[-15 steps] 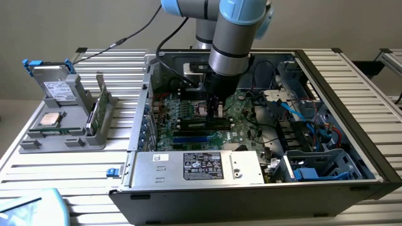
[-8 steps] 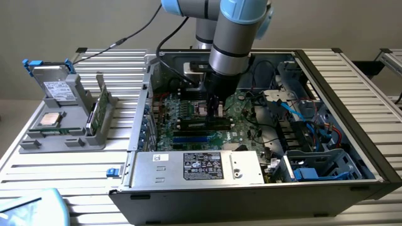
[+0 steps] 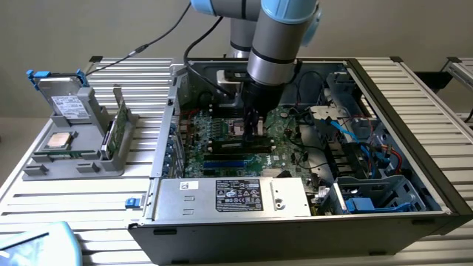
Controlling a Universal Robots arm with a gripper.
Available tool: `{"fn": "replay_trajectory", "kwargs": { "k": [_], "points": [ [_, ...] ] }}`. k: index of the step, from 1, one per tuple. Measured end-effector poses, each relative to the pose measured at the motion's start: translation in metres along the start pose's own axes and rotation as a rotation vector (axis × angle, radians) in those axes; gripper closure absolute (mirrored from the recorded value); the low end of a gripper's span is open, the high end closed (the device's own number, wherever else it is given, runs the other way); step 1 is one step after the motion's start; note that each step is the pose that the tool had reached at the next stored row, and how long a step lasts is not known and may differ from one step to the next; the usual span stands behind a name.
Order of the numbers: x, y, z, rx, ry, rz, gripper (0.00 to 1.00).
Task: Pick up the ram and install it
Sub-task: 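Insert the ram into the slot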
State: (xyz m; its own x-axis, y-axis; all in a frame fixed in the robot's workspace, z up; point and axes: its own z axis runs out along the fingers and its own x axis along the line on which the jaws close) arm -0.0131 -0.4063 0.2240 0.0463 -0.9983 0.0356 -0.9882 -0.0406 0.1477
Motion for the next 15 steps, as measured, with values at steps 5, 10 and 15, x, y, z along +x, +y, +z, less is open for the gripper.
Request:
{"fn": "replay_trajectory", "kwargs": {
  "k": [5,10,15],
  "points": [
    [0.0001,-0.0013,-0.003,-0.0184,-0.0005,-0.001,0.86],
    [0.0002,-0.0032,-0.0033,-0.0268,0.0012,-0.001,0.86],
    [0.0003,-0.0046,-0.0019,-0.0288,0.0027,-0.001,0.86]
  ]
}}
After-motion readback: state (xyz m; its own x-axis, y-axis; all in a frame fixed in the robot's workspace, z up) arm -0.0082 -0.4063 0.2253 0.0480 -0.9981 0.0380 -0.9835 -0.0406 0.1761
